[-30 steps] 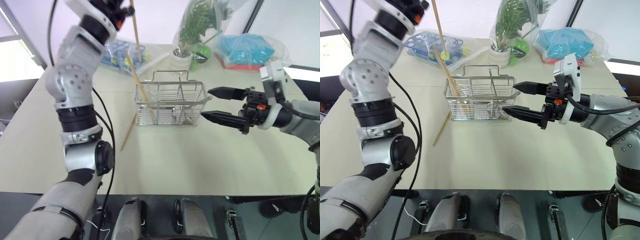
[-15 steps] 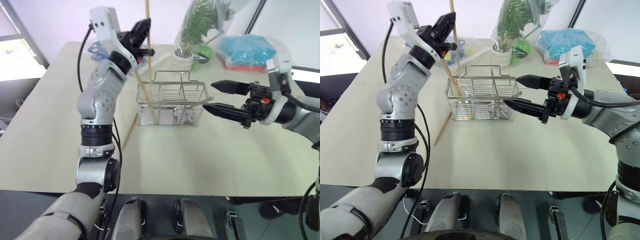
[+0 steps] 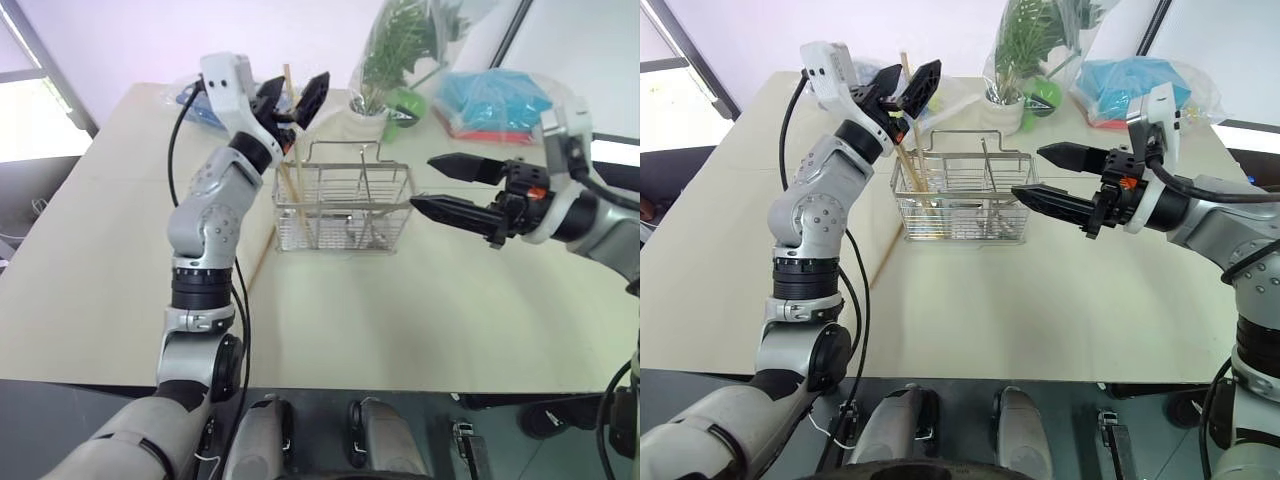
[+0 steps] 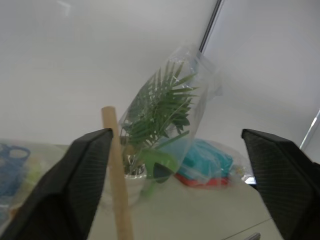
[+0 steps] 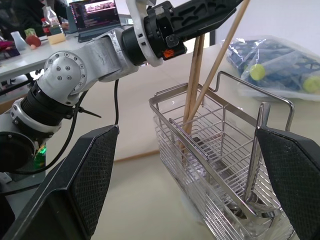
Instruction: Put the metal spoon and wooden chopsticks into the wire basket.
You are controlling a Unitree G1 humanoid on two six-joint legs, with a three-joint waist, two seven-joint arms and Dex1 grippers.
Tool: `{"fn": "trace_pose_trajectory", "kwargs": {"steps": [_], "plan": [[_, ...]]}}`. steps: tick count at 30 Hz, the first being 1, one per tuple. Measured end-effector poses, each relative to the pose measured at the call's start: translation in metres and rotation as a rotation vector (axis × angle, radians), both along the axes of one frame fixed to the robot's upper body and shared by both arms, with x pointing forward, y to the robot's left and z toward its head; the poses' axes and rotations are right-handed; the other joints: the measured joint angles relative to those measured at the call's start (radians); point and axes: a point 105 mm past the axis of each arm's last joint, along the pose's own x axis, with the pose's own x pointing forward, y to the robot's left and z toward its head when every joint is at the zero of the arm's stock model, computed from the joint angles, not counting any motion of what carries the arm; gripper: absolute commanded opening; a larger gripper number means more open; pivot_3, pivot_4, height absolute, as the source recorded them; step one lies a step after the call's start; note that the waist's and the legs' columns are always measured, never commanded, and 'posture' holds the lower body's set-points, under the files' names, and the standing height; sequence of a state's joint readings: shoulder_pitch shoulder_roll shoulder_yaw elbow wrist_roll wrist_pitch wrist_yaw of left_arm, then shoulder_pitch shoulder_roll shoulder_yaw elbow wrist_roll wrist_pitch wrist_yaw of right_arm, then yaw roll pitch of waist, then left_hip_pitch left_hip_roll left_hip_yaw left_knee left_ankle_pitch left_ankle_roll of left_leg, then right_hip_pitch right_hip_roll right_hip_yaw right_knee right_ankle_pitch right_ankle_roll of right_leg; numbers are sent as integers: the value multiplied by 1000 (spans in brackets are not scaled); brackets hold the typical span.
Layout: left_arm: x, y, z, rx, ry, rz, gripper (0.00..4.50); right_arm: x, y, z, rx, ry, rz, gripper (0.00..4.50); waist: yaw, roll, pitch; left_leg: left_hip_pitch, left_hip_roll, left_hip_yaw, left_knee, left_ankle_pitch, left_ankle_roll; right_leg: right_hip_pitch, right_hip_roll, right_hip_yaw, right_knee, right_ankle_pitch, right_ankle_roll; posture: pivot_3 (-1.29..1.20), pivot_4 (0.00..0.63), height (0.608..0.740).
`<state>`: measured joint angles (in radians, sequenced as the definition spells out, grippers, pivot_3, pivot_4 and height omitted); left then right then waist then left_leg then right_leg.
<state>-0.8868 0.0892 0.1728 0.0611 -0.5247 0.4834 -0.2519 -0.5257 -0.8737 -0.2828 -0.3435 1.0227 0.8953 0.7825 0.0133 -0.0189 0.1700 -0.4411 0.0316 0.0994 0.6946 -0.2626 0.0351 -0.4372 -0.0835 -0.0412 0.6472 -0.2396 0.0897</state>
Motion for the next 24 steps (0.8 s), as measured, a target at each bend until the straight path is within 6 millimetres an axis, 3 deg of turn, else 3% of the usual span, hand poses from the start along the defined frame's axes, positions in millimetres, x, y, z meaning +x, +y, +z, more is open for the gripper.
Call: {"fn": "trace_pose_trajectory", "kwargs": {"steps": [5, 11, 15, 17, 19, 22, 24], "plan": [[-3, 8, 12, 2, 1, 0, 4454, 4, -2, -1, 17, 4, -9, 4500, 0, 0, 0, 0, 0, 0, 0, 0, 0, 0, 0, 0, 0, 0, 0, 0, 150, 720], [-30, 32, 96, 86, -152, 20, 4454, 6, 0, -2, 13, -4, -6, 4500, -1, 0, 0, 0, 0, 0, 0, 0, 0, 0, 1, 0, 0, 0, 0, 0, 150, 720], [-37, 77, 128, 184, -122, 108, 4454, 7, -2, -6, 3, 0, -10, 4500, -5, 1, 0, 1, 0, 0, -1, 0, 0, -1, 1, 0, 0, 0, 0, 0, 150, 720], [-30, 99, 121, 240, -23, 167, 4454, 8, -3, -9, 1, 9, -11, 4500, -4, 1, 0, 1, 0, 0, -1, 0, 0, 0, 1, 0, 1, 0, 0, 0, 150, 720], [-19, 116, 101, 295, 117, 218, 4454, 8, -3, -10, 1, 7, -9, 4500, 1, 0, 0, 1, 0, 0, -1, 1, -1, 0, 1, 0, 1, 0, 0, 0, 150, 720], [-6, 139, 61, 351, 371, 287, 4454, 8, -2, -10, 1, 0, -3, 4500, 0, 0, 0, 1, 0, 0, -1, 1, -1, 0, 1, 0, 1, 0, 0, 0, 150, 720], [-5, 143, 30, 388, 519, 280, 4454, 8, -2, -11, 5, 0, -3, 4500, -1, 0, 0, 1, 0, 0, -1, 2, -4, 0, 0, 0, 0, 0, 0, 0, 150, 720]]}}
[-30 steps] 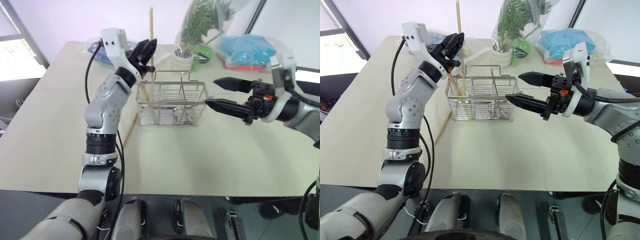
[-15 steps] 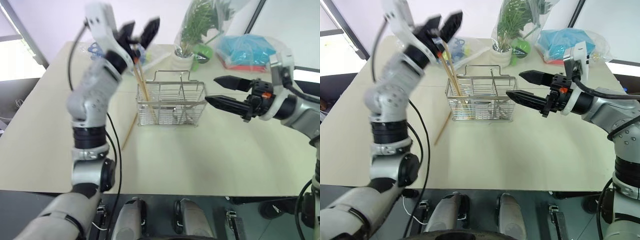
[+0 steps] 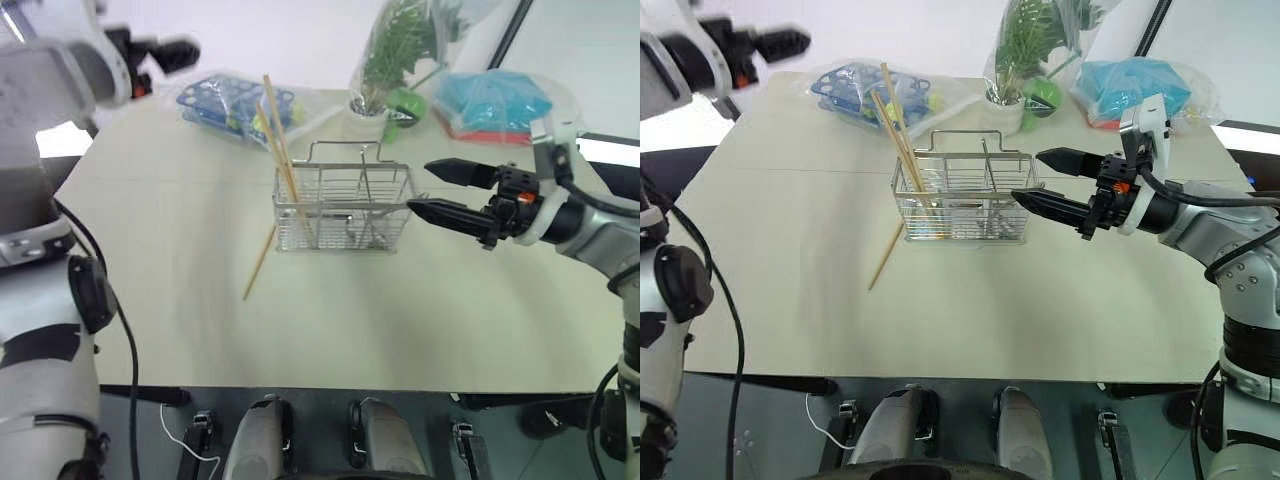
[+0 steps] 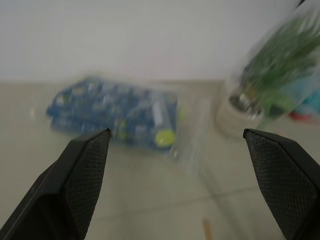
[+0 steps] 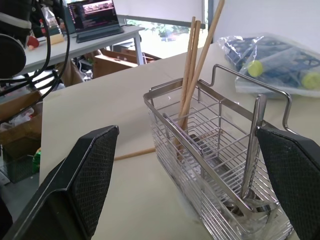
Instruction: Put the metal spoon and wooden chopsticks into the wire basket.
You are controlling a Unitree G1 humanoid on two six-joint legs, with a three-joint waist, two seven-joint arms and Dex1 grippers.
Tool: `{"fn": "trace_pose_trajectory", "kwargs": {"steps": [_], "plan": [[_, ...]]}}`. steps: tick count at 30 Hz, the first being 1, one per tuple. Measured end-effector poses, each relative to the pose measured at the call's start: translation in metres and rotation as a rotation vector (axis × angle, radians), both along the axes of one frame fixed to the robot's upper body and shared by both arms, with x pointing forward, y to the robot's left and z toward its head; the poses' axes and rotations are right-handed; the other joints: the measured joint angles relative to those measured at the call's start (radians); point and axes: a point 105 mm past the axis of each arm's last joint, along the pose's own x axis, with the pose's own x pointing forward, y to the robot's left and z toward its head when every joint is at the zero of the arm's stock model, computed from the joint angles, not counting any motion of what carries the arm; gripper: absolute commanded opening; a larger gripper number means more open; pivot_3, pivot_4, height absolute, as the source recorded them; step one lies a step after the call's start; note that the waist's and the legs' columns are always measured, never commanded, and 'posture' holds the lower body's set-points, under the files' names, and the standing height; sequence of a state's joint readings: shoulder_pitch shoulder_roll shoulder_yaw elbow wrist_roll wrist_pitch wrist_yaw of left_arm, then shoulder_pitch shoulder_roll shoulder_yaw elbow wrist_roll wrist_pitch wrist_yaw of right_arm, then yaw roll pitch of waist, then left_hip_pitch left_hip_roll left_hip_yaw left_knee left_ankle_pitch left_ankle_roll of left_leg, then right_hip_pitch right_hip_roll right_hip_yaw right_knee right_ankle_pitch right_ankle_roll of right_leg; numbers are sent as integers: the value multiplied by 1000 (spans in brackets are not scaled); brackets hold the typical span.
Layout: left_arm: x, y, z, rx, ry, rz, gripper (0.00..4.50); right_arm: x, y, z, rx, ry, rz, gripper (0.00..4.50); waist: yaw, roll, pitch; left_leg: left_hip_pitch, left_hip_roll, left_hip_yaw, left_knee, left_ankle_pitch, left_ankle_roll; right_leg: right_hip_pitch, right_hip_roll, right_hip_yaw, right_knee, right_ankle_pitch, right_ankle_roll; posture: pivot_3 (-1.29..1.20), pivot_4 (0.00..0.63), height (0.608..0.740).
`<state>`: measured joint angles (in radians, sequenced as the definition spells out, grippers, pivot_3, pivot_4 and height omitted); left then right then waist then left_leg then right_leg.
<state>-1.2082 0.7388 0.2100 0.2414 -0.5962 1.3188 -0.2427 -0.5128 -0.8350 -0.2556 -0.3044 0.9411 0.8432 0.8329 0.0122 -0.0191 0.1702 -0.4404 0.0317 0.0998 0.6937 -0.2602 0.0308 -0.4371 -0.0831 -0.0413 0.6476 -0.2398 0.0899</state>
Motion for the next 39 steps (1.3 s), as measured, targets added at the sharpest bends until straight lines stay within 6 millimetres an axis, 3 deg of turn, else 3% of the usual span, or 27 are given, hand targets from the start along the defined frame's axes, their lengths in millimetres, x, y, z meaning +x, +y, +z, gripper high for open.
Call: {"fn": "trace_pose_trajectory", "kwargs": {"steps": [2, 7, 11, 19, 28, 39], "plan": [[-1, -6, -21, 2, 91, -18, 4454, 1, 1, -1, 2, 4, -1, 4500, 1, 0, 0, -1, 0, 0, 0, 1, -1, -1, 0, 0, 0, 0, 0, 0, 150, 720], [-10, -44, -73, 39, 276, -105, 4454, 2, 4, -5, 11, 10, 6, 4500, 0, 0, 0, -1, 0, 0, 1, 1, -1, -1, 0, 0, 1, 0, 0, 0, 150, 720], [-13, -47, -104, 89, 357, -64, 4454, 3, 4, -5, 14, 10, -3, 4500, -6, 0, 0, -1, 1, 0, 0, 1, -1, -2, 0, 1, 2, 0, 0, 0, 150, 720], [-12, -35, -105, 139, 347, 18, 4454, 3, 0, -11, 13, 25, -39, 4500, 2, 0, 0, -1, 0, 0, 0, 1, -1, -2, -1, 1, 2, 0, 0, 0, 150, 720], [-14, -74, -127, 171, 418, -131, 4454, 0, 0, -13, 13, 26, -40, 4500, 0, 0, 0, -1, -1, 1, 0, 1, -1, -2, -3, 0, 2, 0, 0, 0, 150, 720], [-10, -78, -152, 235, 515, -117, 4454, -4, 2, -14, 1, 12, -23, 4500, 1, 0, 0, -1, -1, 1, 0, -1, 3, -2, -3, 0, 1, 0, 0, 0, 150, 720]]}}
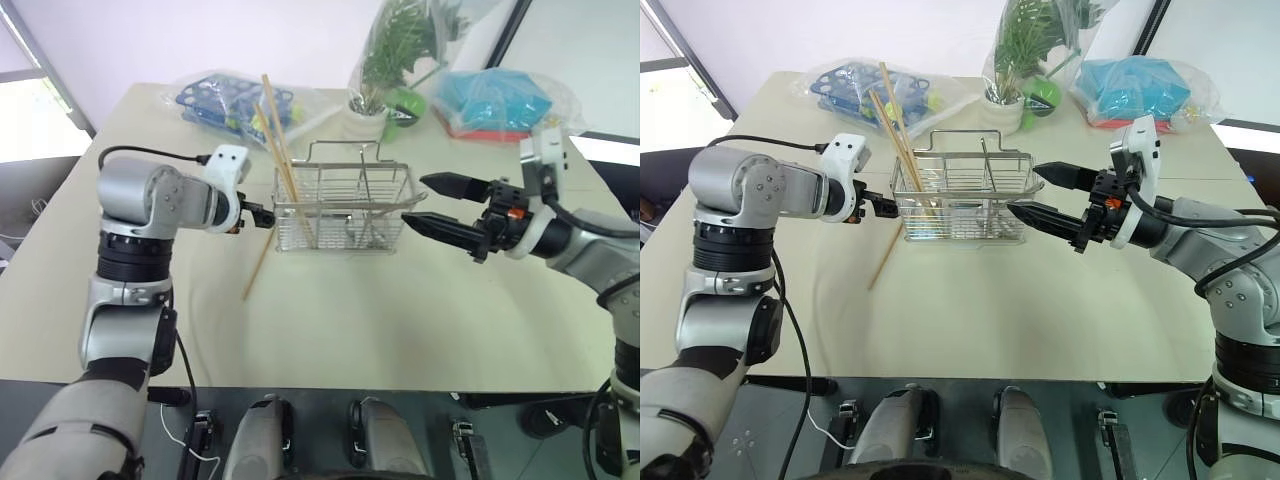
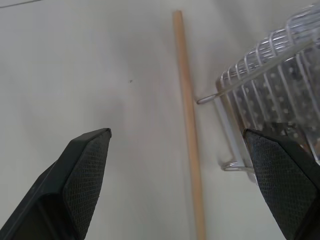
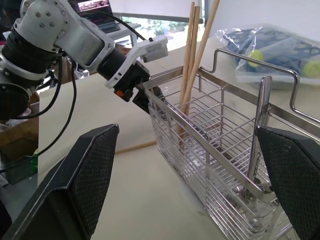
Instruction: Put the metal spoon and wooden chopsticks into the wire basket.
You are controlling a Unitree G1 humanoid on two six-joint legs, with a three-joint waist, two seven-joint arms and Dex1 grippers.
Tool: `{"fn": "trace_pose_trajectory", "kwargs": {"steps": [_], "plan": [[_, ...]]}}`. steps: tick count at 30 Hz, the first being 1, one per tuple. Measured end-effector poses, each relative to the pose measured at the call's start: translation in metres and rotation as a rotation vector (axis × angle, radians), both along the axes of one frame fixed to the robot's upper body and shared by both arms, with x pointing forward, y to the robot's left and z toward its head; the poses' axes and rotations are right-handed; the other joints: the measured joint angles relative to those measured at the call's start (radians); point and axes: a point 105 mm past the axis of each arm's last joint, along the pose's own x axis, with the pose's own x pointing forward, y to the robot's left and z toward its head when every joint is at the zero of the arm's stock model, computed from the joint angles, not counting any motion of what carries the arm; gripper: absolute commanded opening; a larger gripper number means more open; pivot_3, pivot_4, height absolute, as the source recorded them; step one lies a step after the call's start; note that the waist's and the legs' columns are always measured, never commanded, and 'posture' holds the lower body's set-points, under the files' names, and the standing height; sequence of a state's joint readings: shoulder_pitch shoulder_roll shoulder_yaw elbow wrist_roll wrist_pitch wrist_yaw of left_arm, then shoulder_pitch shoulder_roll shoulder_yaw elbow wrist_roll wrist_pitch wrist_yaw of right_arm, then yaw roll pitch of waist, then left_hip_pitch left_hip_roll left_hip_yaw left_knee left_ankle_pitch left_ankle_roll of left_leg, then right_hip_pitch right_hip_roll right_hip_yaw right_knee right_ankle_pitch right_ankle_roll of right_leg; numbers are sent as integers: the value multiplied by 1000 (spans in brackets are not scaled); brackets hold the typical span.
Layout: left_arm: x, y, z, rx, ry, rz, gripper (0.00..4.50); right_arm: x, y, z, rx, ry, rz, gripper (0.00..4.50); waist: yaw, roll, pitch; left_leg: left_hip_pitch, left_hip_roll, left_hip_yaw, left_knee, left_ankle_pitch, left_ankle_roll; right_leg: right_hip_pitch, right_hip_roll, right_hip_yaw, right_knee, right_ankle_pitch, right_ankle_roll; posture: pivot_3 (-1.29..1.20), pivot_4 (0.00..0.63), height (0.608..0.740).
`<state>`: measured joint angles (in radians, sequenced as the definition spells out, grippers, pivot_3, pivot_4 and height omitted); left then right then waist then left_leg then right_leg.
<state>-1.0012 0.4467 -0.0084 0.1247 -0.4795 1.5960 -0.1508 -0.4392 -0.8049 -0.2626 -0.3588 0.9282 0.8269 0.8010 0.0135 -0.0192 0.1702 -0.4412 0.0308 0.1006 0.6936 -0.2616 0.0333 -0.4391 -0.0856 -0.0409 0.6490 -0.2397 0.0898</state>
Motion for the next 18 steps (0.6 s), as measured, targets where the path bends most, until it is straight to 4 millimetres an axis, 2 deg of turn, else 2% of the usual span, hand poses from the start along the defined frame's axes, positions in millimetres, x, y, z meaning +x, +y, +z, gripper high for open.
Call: {"fn": "trace_pose_trajectory", "kwargs": {"steps": [8, 12, 18], "plan": [[10, 1, -17, 46, 6, 16, 4454, 0, 0, 0, -1, -2, -9, 4500, -1, 0, 0, 0, 0, 0, 0, 0, 0, 0, 0, 0, 0, 0, 0, 0, 150, 720], [13, 3, -27, 52, 28, 24, 4454, -6, -2, -7, -23, 14, 2, 4500, 1, 0, 0, 0, 0, 0, 0, 0, 1, 0, 0, 0, 0, 0, 0, 0, 150, 720], [18, -5, -36, 37, 32, 1, 4454, -12, -3, -12, -56, 27, 15, 4500, 0, 0, 0, 0, 0, 0, 0, -1, 1, 0, 0, 0, 0, 0, 0, 0, 150, 720]]}}
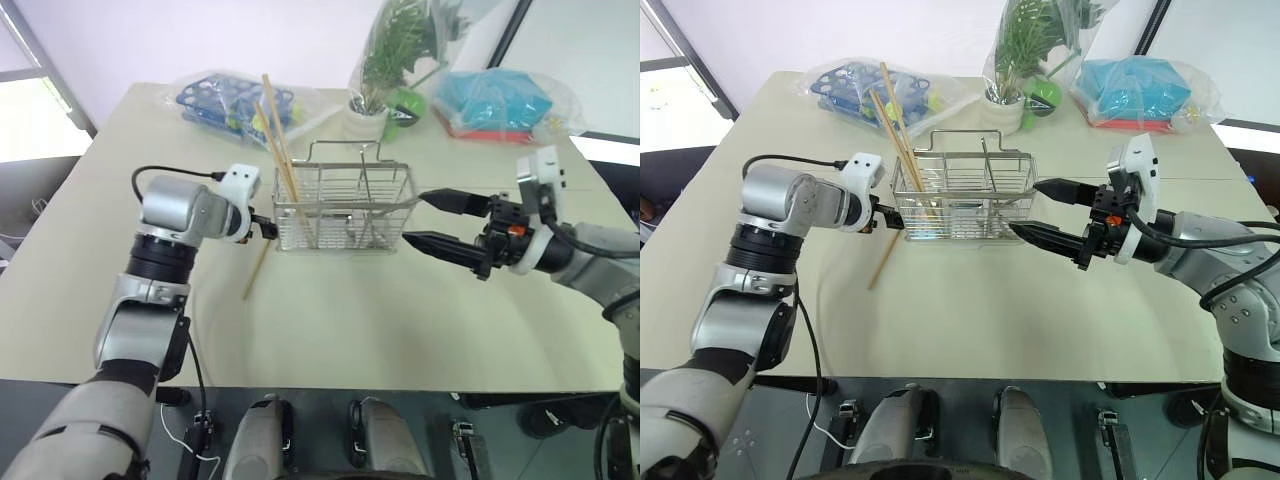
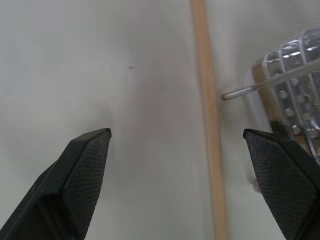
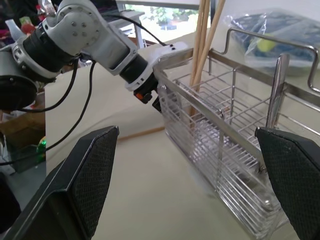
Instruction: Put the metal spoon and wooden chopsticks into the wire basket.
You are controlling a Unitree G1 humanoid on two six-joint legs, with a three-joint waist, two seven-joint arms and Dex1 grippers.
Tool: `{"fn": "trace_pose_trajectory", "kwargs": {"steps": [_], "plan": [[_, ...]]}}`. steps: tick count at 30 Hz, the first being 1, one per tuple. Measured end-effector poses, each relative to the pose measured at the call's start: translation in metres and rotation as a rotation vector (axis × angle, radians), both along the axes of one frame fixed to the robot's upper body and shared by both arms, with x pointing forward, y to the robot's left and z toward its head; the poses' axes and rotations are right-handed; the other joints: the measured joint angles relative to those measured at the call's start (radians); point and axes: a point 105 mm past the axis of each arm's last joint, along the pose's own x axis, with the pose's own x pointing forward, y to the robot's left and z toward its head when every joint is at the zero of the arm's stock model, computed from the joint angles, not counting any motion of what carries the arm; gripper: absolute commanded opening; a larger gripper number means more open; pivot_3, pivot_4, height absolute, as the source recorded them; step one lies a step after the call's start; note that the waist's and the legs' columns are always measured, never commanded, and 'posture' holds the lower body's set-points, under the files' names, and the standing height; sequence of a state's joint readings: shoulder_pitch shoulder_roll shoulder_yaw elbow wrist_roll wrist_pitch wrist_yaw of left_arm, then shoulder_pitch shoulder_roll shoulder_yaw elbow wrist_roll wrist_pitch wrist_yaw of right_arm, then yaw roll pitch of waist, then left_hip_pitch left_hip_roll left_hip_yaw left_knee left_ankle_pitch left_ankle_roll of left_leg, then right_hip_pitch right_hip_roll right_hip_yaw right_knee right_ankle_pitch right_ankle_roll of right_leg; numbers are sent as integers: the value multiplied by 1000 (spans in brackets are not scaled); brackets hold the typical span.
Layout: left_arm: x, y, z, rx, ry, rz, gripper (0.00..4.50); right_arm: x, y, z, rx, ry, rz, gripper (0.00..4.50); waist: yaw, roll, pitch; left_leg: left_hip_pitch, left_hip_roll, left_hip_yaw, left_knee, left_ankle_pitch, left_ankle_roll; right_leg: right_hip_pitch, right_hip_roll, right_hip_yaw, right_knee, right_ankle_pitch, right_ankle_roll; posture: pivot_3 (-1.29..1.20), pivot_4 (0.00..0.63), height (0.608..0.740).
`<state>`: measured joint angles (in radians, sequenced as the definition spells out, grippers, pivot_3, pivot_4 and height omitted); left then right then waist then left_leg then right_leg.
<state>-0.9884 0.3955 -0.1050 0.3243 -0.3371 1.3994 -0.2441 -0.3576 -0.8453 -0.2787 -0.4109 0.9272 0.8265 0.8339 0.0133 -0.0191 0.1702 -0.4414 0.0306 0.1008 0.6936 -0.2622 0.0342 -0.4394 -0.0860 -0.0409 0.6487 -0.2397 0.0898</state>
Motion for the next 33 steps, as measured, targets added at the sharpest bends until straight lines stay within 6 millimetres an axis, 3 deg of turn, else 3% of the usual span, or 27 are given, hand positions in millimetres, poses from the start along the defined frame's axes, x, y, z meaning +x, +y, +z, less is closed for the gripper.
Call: {"fn": "trace_pose_trajectory", "kwargs": {"steps": [12, 16, 19, 25, 33], "plan": [[7, 4, -5, 27, -21, -9, 4454, -3, 4, 0, 0, -17, 3, 4500, 0, 1, 0, 1, 0, 0, 0, 0, 0, 0, 0, 0, 0, 0, 0, 0, 150, 720], [7, 8, -7, 46, -20, -20, 4454, -6, 4, -8, 8, 4, 4, 4500, -1, 1, -1, 1, 0, 0, 0, 0, 0, 1, 0, 0, 1, 0, 0, 0, 150, 720], [8, 13, -7, 66, -22, -12, 3194, -5, 4, -7, 10, -3, 4, 4500, -2, 1, -1, 1, 1, 0, 0, 0, 0, 1, 0, 0, 1, 0, 0, 0, 150, 720], [8, 18, -7, 79, -24, 1, 131, -6, 4, -6, 5, -19, 19, 4500, 1, 1, -1, 1, 0, 0, 0, 0, 1, 1, 0, 0, 0, 0, 0, 0, 150, 720], [8, 22, -6, 63, -23, 23, 19, -7, 4, -6, -1, -26, 28, 4500, -1, 1, -1, 1, 0, 0, 0, 0, 1, 1, 0, 0, 0, 0, 0, 0, 150, 720]]}}
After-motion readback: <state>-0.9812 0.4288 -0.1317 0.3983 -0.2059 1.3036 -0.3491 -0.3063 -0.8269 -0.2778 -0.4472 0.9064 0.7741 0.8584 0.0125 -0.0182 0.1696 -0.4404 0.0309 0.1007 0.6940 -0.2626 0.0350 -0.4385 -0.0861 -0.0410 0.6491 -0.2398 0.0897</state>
